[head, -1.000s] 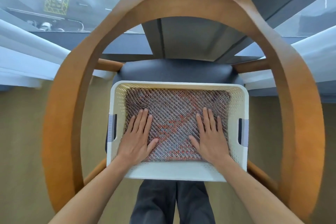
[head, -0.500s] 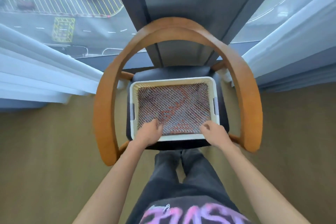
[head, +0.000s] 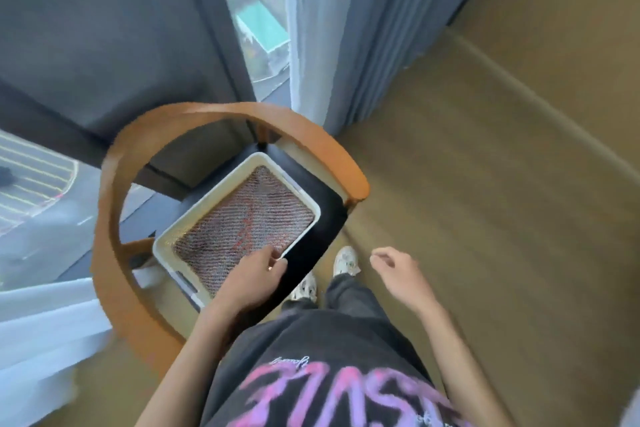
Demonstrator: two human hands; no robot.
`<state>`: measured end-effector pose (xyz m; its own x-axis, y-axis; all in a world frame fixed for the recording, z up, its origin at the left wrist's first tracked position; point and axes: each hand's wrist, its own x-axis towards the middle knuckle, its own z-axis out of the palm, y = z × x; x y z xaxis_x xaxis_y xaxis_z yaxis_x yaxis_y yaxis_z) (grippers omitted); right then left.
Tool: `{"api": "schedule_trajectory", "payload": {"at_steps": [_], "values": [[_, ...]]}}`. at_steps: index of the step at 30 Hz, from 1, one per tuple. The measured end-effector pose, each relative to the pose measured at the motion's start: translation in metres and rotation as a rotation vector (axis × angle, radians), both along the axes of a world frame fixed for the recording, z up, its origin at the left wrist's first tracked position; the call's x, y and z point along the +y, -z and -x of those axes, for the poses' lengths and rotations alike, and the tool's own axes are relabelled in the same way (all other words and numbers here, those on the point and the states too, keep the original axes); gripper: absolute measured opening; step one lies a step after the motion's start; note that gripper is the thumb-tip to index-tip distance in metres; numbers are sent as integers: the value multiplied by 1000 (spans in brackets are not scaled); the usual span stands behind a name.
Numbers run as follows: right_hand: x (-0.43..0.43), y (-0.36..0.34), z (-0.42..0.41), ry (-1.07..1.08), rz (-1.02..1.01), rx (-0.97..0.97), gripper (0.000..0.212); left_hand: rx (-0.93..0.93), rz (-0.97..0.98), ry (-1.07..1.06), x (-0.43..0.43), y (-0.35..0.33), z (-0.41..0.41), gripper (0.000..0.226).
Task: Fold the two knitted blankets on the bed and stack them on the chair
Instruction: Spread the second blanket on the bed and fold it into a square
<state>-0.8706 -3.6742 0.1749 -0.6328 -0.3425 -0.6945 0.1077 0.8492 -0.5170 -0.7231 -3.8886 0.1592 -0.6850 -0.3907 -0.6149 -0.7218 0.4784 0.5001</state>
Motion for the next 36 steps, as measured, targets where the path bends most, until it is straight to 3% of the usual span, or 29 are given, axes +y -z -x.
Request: {"api": "schedule_trajectory", "payload": {"at_steps": [9, 15, 26, 36], "values": [[148, -19, -49, 539, 0, 47, 27, 24, 1, 638, 88, -23, 98, 23], [246, -24, -99, 802, 0, 55, 26, 48, 2, 893, 191, -31, 139, 27], [441, -29, -207, 1068, -27, 76, 33, -47, 17, 1267, 433, -38, 105, 31], [573, -20, -317, 1531, -19, 25, 25, -123, 75, 1620, 641, -44, 68, 29]]}}
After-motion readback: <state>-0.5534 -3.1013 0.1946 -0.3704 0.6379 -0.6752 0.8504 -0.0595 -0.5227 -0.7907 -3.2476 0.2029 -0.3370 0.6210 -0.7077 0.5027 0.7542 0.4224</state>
